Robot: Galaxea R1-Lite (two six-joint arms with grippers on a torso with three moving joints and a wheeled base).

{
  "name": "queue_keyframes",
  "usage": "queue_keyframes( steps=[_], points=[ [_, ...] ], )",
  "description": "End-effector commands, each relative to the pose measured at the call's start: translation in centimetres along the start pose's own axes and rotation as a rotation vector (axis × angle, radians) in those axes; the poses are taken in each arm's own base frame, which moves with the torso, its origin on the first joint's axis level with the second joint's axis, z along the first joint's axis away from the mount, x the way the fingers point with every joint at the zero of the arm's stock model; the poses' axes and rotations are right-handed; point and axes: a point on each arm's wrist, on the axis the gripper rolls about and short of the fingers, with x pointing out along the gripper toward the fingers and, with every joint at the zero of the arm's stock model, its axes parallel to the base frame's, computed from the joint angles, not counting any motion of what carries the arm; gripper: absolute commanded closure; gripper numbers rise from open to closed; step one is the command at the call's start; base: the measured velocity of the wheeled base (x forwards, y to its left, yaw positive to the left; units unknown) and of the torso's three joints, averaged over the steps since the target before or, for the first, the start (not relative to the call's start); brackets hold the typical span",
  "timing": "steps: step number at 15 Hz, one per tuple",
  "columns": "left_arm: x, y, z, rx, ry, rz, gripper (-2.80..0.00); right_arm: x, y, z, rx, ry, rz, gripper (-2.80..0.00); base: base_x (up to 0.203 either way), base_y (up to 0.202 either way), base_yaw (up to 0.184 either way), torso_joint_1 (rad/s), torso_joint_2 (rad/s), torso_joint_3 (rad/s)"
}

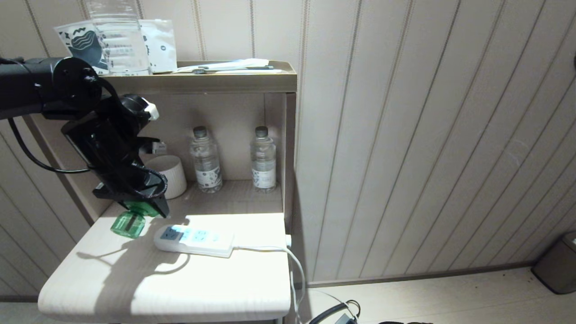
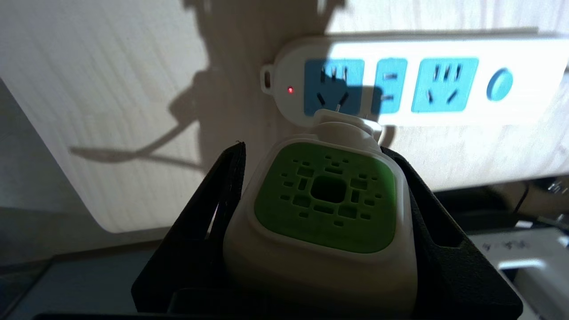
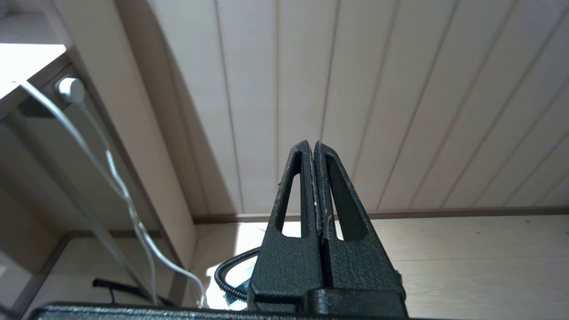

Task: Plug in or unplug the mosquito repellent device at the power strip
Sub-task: Insert the plug into the socket

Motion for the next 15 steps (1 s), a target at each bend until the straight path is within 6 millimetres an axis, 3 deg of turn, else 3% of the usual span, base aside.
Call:
queue_keyframes(
  steps=[1,9,15],
  points=[
    [-0.1,0.6,-0.3,0.02,0.023,0.005,0.0,0.0,0.0,0.0,0.001,0.0,0.001,0.0,0.0,0.0,0.0,0.0,0.0,0.0],
    [2.0,-0.1,0.4,0.036,0.098,0.103,0.0,0.0,0.0,0.0,0.0,0.0,0.001,0.0,0.0,0.0,0.0,0.0,0.0,0.0],
    [2.2,-1.8,0.5,-0.016,0.081,0.098,0.0,0.0,0.0,0.0,0.001,0.0,0.001,0.0,0.0,0.0,0.0,0.0,0.0,0.0]
  ],
)
